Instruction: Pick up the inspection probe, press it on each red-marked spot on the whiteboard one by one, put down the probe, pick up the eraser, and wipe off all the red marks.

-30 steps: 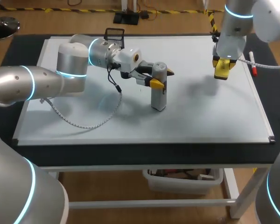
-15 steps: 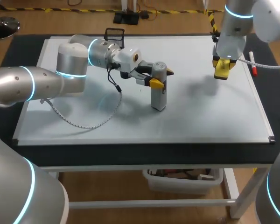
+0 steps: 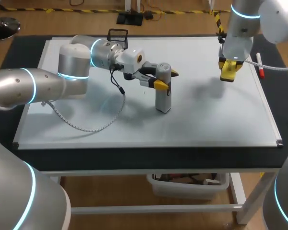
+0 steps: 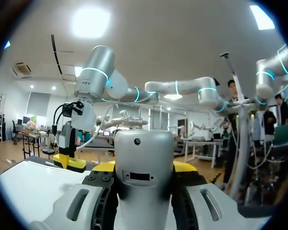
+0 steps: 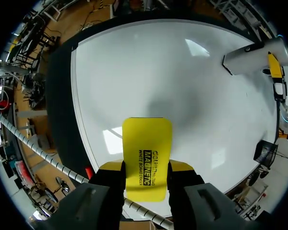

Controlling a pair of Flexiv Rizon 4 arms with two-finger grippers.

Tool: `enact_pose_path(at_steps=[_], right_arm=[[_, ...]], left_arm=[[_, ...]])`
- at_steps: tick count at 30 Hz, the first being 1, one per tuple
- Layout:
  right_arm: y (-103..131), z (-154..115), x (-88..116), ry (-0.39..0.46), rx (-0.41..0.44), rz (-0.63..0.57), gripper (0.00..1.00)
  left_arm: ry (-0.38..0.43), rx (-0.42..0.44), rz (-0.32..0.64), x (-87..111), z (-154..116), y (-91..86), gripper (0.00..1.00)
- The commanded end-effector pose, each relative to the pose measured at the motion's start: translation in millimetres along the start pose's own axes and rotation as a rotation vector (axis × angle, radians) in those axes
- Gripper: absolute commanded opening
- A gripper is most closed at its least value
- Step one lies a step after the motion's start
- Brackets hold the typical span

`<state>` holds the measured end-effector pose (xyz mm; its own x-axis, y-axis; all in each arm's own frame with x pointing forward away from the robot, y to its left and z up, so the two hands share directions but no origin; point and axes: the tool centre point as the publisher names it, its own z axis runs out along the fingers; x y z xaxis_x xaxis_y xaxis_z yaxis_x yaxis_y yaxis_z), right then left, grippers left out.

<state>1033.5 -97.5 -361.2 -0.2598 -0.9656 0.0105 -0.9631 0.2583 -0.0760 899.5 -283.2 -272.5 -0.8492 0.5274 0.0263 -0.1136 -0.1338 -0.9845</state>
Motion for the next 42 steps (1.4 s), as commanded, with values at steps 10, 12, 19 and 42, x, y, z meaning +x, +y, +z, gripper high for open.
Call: enact_pose_path(at_steps=[10,12,19,42], right_arm=[[-1,0,1,0.002,0.0,-0.002,0.0],[-1,0,1,0.002,0.0,-0.002,0.0],[-1,0,1,0.002,0.0,-0.002,0.0],[-1,0,1,0.002,0.0,-0.002,0.0]], left_arm=[[-0.118,-0.031,0.064,7.4,-51,-53.4,0.0],[-0.149,-0.04,0.076,8.3,-64,-60.5,0.0],[-0.274,-0.057,0.117,16.9,-120,-82.9,0.0],[-0.596,-0.062,0.141,55.4,-236,-106.1,0.0]])
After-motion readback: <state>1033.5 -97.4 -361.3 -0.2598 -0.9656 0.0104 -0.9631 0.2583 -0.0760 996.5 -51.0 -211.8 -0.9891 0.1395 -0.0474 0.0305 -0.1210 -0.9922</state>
